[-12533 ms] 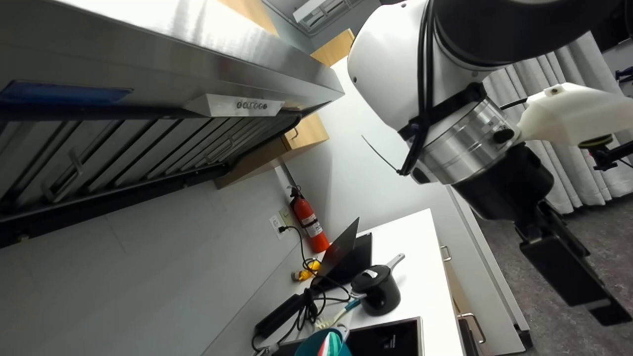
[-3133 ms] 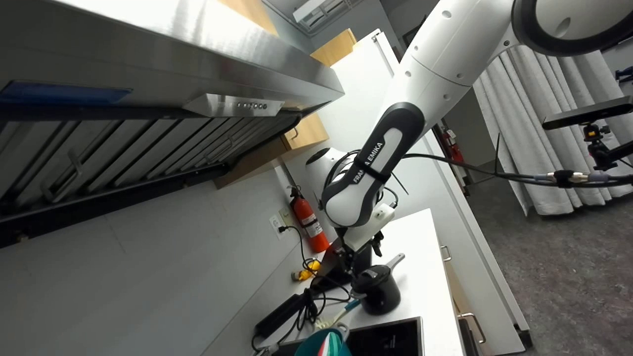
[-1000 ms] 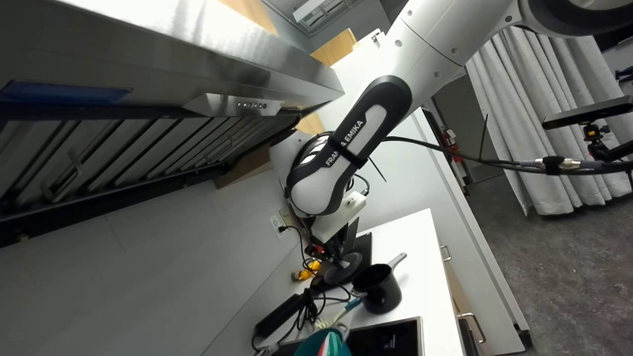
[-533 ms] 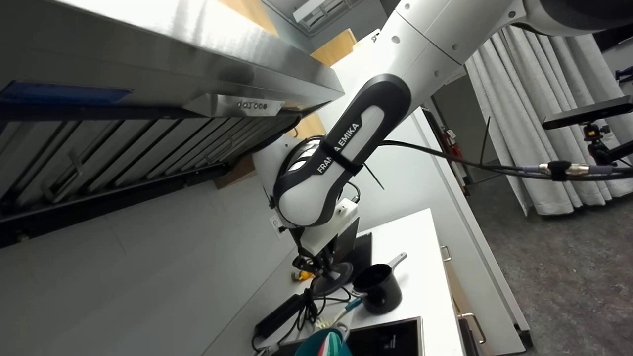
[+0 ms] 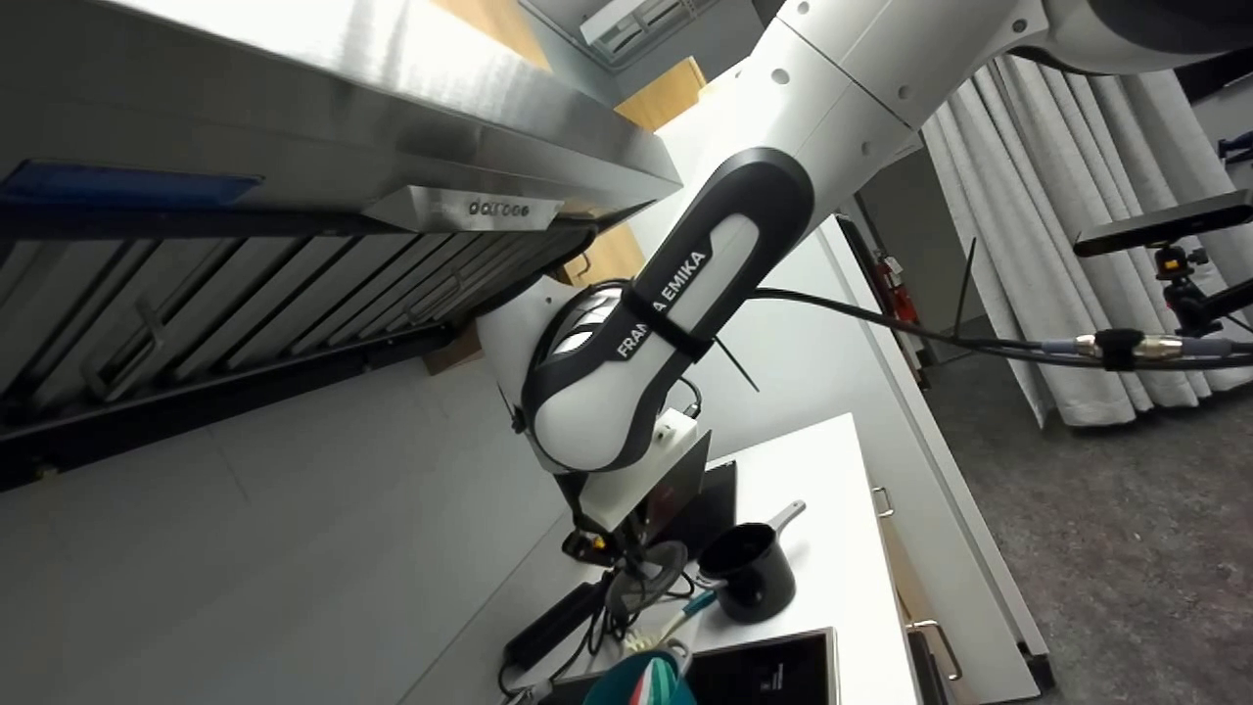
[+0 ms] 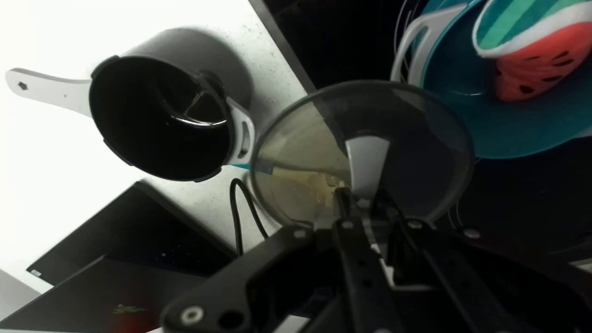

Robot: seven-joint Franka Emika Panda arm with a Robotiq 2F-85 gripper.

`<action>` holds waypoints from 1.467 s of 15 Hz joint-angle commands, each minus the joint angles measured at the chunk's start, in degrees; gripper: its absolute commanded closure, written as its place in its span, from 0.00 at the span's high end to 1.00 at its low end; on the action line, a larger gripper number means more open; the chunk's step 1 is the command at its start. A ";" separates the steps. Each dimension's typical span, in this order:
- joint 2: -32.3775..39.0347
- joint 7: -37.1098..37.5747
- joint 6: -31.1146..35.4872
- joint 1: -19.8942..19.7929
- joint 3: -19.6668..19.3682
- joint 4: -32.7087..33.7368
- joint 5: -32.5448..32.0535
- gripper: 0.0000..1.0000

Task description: Remove the lid from the black pot and put it on the blue pot

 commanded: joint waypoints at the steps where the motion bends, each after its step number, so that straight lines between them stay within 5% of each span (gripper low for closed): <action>1: 0.89 -0.08 -1.87 1.17 0.31 1.44 -1.43 0.04; 22: 6.82 -3.05 -3.67 4.26 1.77 6.93 -1.18 0.04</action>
